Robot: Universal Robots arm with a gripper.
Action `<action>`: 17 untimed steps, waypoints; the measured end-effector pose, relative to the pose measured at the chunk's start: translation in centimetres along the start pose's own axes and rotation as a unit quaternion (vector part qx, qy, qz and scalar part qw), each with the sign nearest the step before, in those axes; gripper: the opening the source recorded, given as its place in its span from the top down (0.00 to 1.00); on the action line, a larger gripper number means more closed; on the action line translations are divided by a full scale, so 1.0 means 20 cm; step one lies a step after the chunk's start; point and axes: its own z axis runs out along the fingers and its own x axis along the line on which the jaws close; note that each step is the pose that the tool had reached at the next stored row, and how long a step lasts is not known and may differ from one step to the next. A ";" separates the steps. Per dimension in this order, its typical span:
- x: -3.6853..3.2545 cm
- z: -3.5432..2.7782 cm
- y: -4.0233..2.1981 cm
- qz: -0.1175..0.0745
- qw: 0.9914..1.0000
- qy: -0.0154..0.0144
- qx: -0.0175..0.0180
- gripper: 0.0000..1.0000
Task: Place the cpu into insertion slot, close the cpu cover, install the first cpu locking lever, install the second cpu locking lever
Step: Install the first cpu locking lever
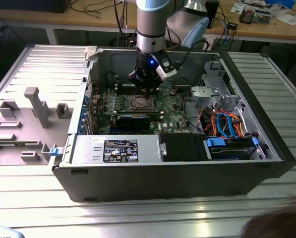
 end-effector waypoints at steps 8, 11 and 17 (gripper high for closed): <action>0.003 -0.004 -0.025 0.000 1.000 0.000 0.000 0.89; 0.003 -0.008 -0.030 0.000 1.000 0.000 0.000 0.89; 0.003 -0.019 -0.033 0.000 1.000 0.000 0.000 0.89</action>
